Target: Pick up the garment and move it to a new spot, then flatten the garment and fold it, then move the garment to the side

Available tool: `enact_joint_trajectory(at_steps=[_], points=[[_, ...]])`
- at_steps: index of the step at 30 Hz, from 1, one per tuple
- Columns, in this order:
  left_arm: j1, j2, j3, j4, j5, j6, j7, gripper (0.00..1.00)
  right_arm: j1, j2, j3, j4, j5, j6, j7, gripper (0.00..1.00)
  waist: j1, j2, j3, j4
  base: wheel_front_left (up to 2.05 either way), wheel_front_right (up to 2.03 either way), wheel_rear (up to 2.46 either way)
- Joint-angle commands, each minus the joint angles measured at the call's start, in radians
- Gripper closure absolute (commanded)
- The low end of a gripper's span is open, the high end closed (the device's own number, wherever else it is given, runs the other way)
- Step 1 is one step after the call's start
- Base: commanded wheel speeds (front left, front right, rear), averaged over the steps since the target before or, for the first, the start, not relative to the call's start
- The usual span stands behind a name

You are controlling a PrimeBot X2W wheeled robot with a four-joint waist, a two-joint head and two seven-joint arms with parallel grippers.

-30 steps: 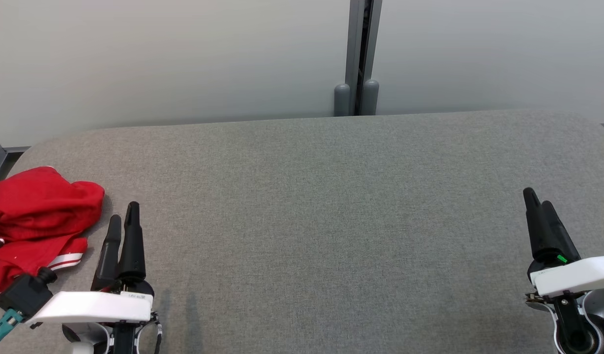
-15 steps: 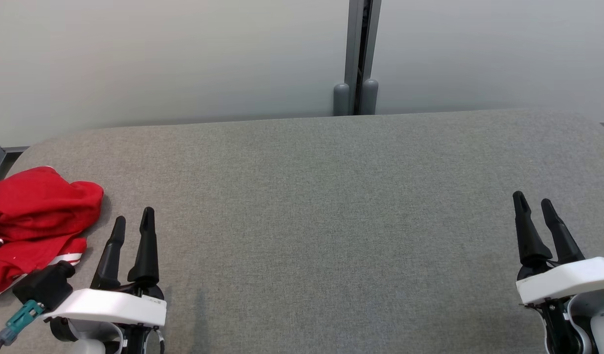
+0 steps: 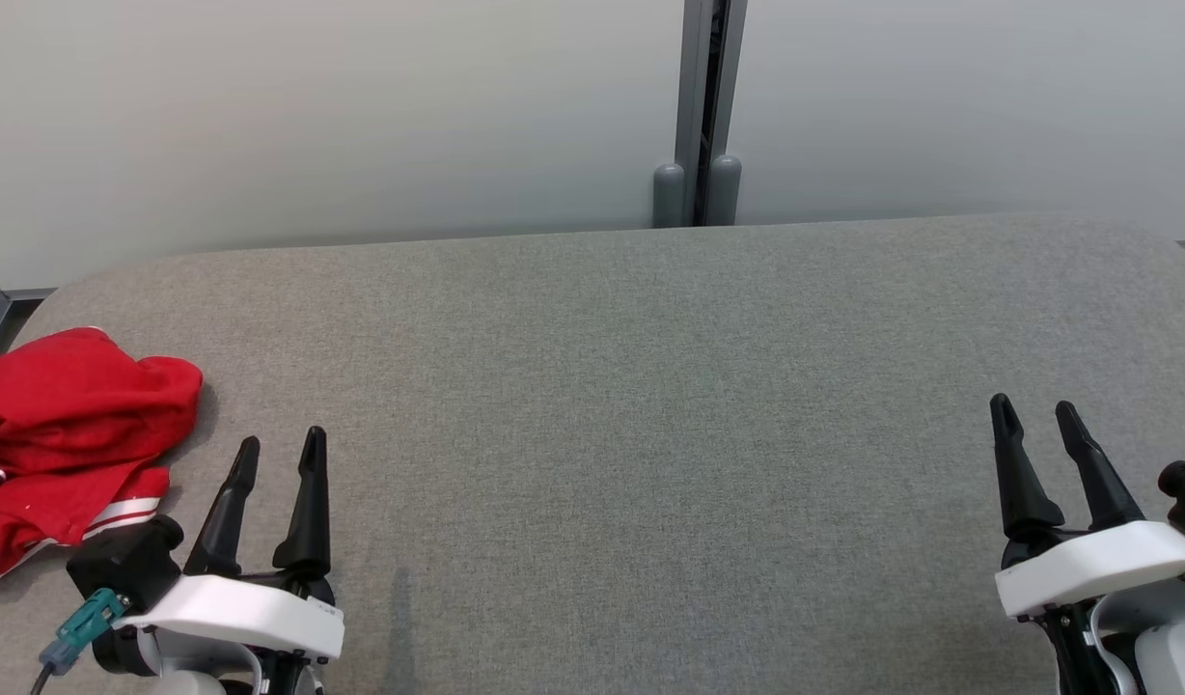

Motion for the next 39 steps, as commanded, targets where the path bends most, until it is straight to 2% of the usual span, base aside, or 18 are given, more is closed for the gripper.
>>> enact_joint_trajectory(at_steps=[1,24,39], points=[[-0.028,0.011,-0.001,0.001,0.024,0.005,-0.007,0.00,-0.004,-0.009,-0.001,-0.008,-0.025,0.005,-0.012,0.00,0.0000,0.0000,0.000,0.000,0.00,0.00,0.00],[-0.057,0.025,-0.025,0.110,0.238,0.024,-0.042,0.00,0.017,0.005,0.002,0.050,-0.221,0.005,-0.086,0.00,0.0000,0.0000,0.004,-0.001,0.00,0.00,0.00],[-0.076,0.022,-0.026,0.178,0.298,0.023,-0.060,0.00,0.022,0.008,0.013,0.072,-0.284,0.006,-0.122,0.00,0.0000,0.0000,0.002,0.000,0.00,0.00,0.00]])
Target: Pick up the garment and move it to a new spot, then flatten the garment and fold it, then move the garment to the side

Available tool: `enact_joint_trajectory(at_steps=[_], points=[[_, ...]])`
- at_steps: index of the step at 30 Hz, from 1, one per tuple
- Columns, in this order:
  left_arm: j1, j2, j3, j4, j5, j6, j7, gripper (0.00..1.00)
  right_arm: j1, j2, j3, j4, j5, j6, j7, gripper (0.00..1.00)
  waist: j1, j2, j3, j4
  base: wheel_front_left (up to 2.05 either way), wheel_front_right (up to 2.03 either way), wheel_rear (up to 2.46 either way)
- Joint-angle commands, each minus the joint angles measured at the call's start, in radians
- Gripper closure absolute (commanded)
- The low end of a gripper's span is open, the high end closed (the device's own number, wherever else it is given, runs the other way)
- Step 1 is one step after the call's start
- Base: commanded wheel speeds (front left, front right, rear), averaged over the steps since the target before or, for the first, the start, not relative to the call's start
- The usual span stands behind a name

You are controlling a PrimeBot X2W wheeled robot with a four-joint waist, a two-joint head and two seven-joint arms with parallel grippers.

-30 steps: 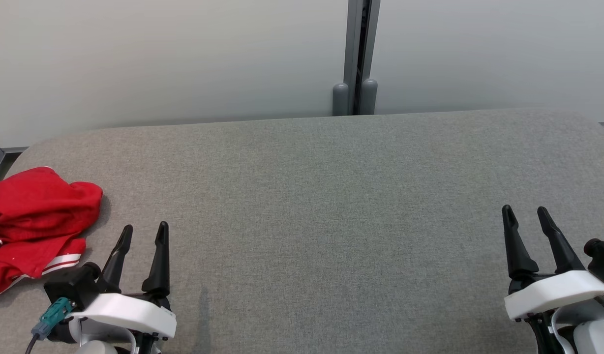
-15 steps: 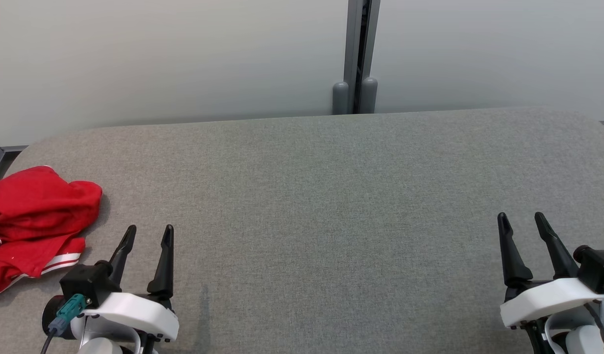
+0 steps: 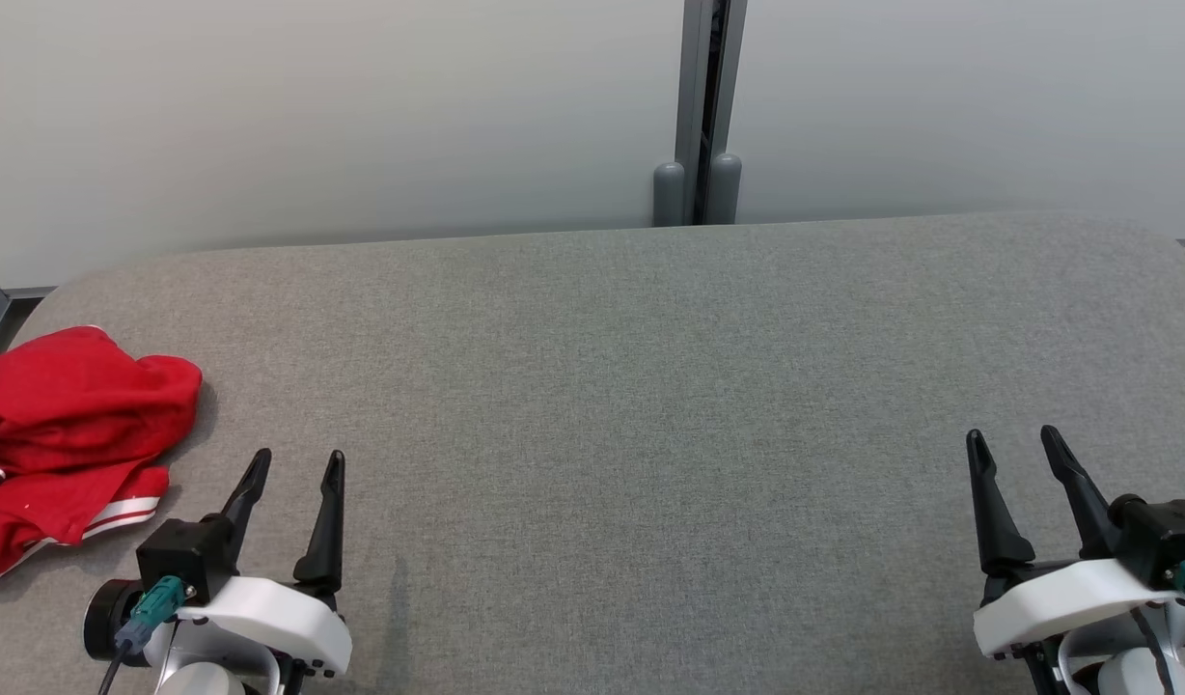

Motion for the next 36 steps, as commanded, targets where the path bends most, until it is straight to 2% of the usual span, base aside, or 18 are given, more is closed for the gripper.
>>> enact_joint_trajectory(at_steps=[1,13,36], points=[[-0.016,0.005,-0.001,0.002,0.019,0.005,-0.003,0.00,0.002,-0.007,0.001,0.001,-0.016,0.004,-0.011,0.00,0.0000,0.0000,0.000,0.000,0.00,0.00,0.00],[-0.032,0.006,-0.008,0.023,0.077,0.011,-0.018,0.00,0.006,0.003,0.001,0.012,-0.039,0.004,-0.040,0.00,0.0000,0.0000,0.002,0.000,0.00,0.00,0.00],[-0.042,0.007,0.010,0.021,0.028,0.024,-0.018,0.00,-0.001,0.006,-0.003,0.016,-0.006,0.004,-0.038,0.00,0.0000,0.0000,0.011,0.027,0.00,0.00,0.00]])
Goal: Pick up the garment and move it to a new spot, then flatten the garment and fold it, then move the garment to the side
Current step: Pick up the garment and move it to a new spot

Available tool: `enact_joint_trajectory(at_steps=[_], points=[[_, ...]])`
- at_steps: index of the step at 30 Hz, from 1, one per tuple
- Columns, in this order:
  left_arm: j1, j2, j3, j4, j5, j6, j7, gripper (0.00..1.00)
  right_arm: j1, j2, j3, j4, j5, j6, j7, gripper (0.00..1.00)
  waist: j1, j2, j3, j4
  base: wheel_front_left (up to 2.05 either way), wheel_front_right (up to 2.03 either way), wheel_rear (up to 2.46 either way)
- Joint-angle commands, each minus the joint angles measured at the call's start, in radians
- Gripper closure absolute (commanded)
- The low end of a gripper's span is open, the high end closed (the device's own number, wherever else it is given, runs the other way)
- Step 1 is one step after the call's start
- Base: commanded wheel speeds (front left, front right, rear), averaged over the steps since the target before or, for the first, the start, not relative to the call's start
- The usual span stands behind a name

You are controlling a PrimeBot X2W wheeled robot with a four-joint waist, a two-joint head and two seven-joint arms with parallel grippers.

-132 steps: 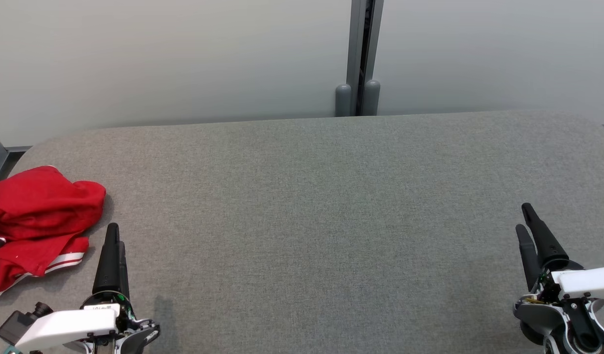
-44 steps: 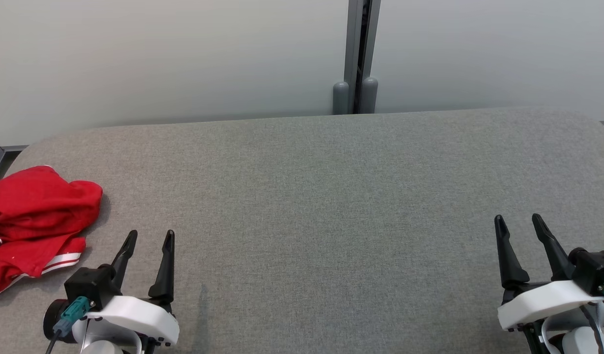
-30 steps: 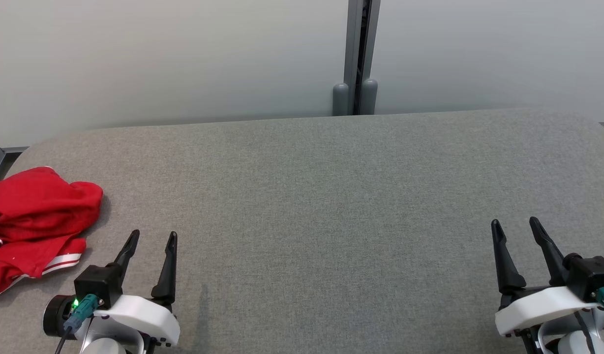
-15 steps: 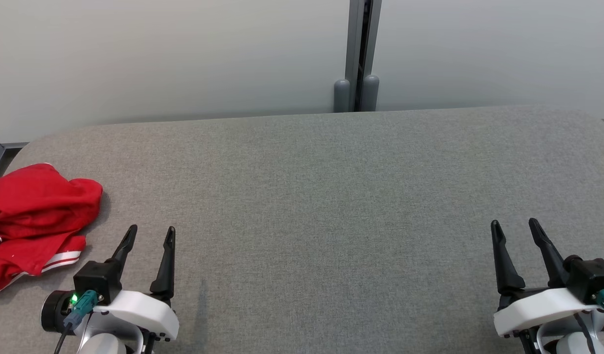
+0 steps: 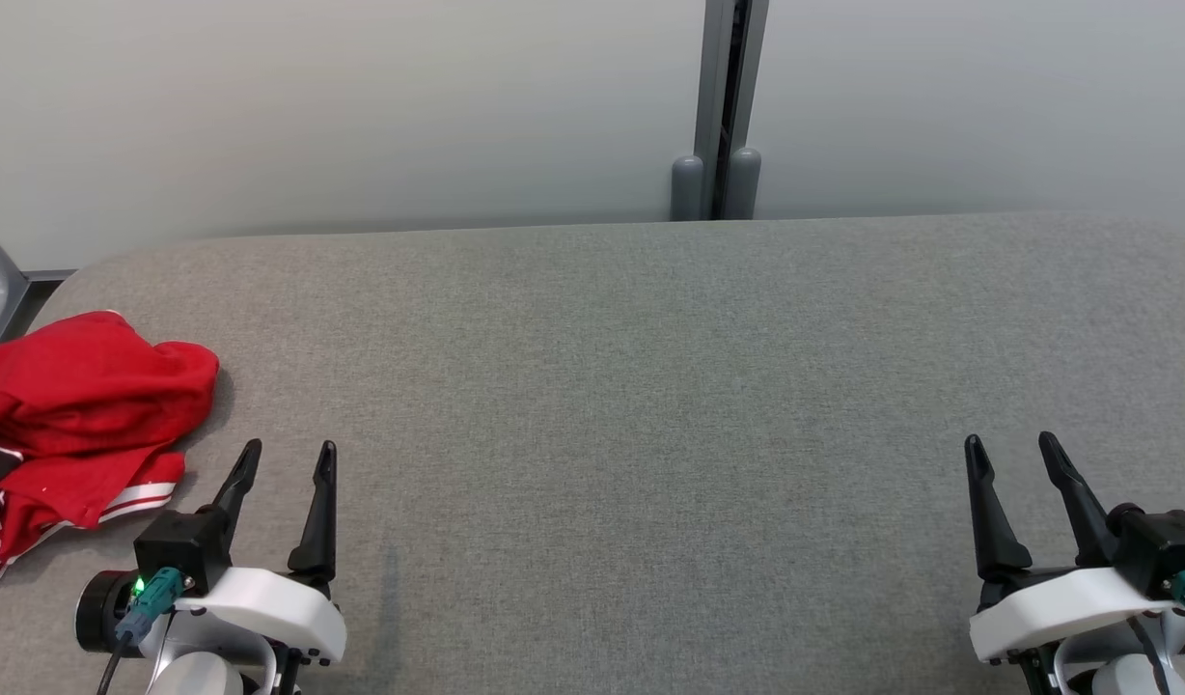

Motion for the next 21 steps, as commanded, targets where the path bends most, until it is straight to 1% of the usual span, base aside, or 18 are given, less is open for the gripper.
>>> enact_joint_trajectory(at_steps=[1,3,7,13,21], points=[[-0.023,0.004,0.004,-0.003,-0.005,0.006,-0.003,0.00,-0.007,-0.006,-0.004,-0.005,-0.009,0.002,-0.006,0.00,0.0000,0.0000,0.002,0.011,0.00,0.00,0.00],[-0.026,0.003,0.006,-0.004,-0.008,0.007,-0.003,0.00,-0.008,-0.005,-0.004,-0.007,-0.009,0.002,-0.006,0.00,0.0000,0.0000,0.003,0.018,0.00,0.00,0.00],[-0.029,0.000,0.013,-0.012,-0.012,0.011,-0.003,0.00,-0.008,-0.008,-0.001,-0.016,-0.009,0.002,-0.006,0.00,0.0000,0.0000,0.003,0.059,0.00,0.00,0.00],[-0.050,-0.006,0.019,-0.020,-0.015,0.013,-0.003,0.00,-0.012,-0.006,0.006,-0.031,-0.015,0.002,-0.006,0.00,0.0000,0.0000,0.010,0.160,0.00,0.00,0.00],[-0.057,-0.003,0.050,-0.033,-0.020,0.018,-0.003,0.00,-0.034,-0.004,0.046,-0.044,-0.016,0.002,-0.006,0.00,0.0000,0.0000,0.026,0.286,0.00,0.00,0.00]])
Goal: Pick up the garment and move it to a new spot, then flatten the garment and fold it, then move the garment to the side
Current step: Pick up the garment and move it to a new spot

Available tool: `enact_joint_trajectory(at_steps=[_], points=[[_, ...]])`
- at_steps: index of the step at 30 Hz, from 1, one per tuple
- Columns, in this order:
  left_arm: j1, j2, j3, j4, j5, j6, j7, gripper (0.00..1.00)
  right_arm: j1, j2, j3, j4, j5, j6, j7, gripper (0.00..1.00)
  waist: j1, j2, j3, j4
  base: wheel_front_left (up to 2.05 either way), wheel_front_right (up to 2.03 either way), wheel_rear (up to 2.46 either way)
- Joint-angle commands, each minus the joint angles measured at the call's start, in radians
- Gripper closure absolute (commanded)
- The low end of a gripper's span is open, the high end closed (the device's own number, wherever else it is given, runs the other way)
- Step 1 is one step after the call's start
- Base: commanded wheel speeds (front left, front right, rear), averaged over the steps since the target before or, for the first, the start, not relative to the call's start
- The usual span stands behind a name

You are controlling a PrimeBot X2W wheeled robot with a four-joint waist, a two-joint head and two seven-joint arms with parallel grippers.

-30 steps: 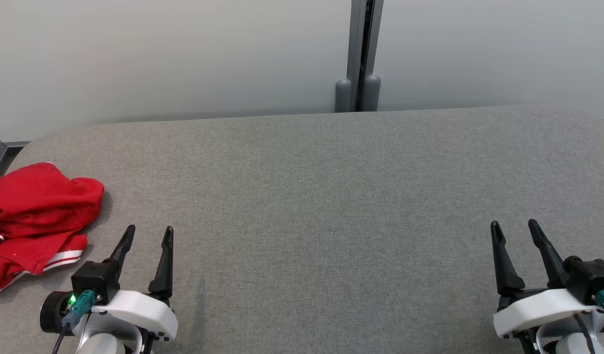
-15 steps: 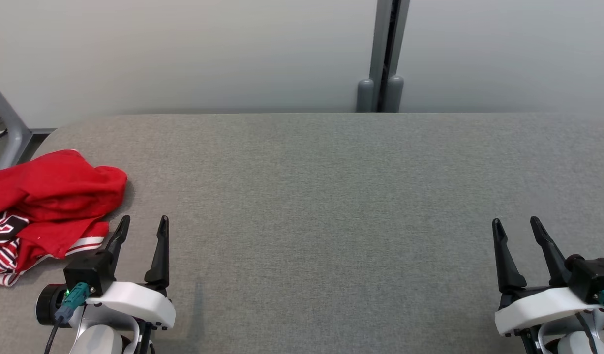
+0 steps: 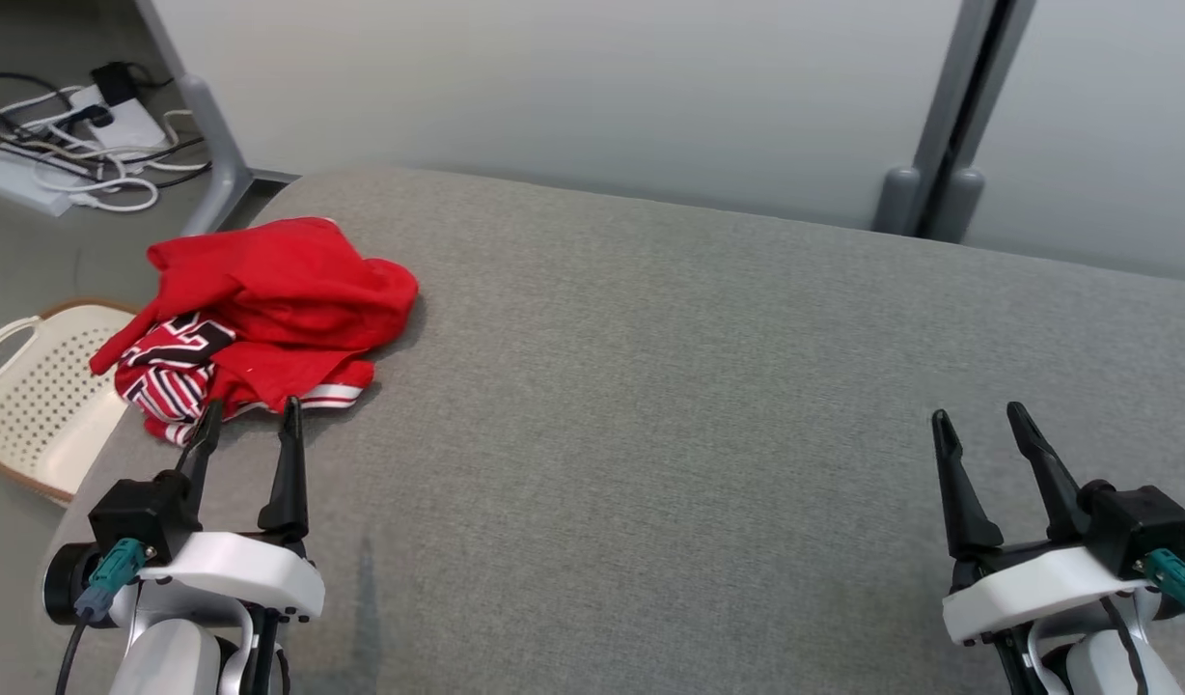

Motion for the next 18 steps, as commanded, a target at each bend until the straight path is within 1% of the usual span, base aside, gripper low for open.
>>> enact_joint_trajectory(at_steps=[1,4,7,18], points=[[-0.015,0.001,0.008,-0.006,-0.004,0.000,-0.003,0.00,-0.015,-0.003,0.007,-0.005,-0.007,0.002,-0.006,0.00,0.0000,-0.0001,0.010,0.047,0.00,0.00,0.00],[-0.014,-0.004,0.025,-0.010,-0.007,-0.003,-0.002,0.00,-0.026,-0.001,0.028,-0.007,-0.007,0.002,-0.006,0.00,0.0000,-0.0001,0.014,0.086,0.00,0.00,0.00],[-0.011,-0.007,0.032,-0.012,-0.004,-0.007,-0.002,0.00,-0.033,0.000,0.036,-0.008,-0.011,0.002,-0.006,0.00,0.0000,-0.0001,0.016,0.105,0.00,0.00,0.00],[-0.015,-0.020,0.049,-0.009,0.016,-0.017,-0.003,0.00,-0.030,-0.005,0.034,-0.011,-0.018,0.002,-0.004,0.00,0.0000,-0.0001,0.019,0.126,0.00,0.00,0.00]])
